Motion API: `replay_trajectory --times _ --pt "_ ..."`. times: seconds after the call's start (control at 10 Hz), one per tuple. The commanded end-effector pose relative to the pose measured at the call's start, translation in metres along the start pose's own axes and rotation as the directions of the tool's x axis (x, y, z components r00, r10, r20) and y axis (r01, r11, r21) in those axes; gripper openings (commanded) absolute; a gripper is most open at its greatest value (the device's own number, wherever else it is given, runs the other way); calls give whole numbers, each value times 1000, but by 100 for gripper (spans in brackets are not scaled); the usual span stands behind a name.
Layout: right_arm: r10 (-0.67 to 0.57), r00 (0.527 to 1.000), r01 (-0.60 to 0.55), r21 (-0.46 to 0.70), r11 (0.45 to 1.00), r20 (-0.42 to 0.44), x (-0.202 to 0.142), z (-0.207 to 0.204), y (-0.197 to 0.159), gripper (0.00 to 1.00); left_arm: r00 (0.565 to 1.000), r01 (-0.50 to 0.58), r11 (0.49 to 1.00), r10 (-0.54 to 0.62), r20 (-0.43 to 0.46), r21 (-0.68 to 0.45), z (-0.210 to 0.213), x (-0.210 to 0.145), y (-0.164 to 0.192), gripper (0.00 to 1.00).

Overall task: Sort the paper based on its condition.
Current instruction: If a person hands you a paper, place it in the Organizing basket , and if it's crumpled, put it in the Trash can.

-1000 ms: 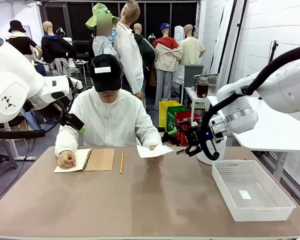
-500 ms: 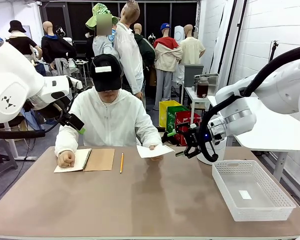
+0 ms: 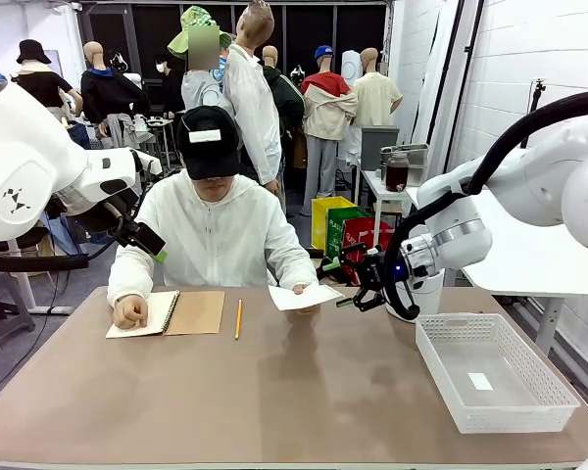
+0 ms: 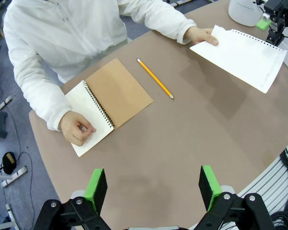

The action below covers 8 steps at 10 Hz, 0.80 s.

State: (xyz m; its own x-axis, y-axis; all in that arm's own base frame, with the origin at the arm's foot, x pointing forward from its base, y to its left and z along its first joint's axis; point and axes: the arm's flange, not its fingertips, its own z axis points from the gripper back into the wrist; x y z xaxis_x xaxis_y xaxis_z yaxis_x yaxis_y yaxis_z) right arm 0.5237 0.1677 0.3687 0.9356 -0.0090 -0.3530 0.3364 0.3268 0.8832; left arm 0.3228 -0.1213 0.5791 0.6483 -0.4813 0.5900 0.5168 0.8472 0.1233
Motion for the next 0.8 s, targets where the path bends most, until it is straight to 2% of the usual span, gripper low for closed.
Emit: replay_trajectory --times 0.0,0.2,0.4,0.7 --pt "-29 999 32 74 997 -34 10 0 5 62 1000 -4 1000 4 5 -3 0 0 1 100" --pt "-73 996 77 69 995 -54 16 2 3 25 1000 -4 1000 4 5 -3 0 0 1 100" --pt "-148 984 150 19 988 -97 26 2 -6 25 1000 -4 1000 4 5 -3 0 0 1 100" --pt "-176 976 177 -9 984 -129 31 1 -11 25 1000 -4 1000 4 5 -3 0 0 1 100"
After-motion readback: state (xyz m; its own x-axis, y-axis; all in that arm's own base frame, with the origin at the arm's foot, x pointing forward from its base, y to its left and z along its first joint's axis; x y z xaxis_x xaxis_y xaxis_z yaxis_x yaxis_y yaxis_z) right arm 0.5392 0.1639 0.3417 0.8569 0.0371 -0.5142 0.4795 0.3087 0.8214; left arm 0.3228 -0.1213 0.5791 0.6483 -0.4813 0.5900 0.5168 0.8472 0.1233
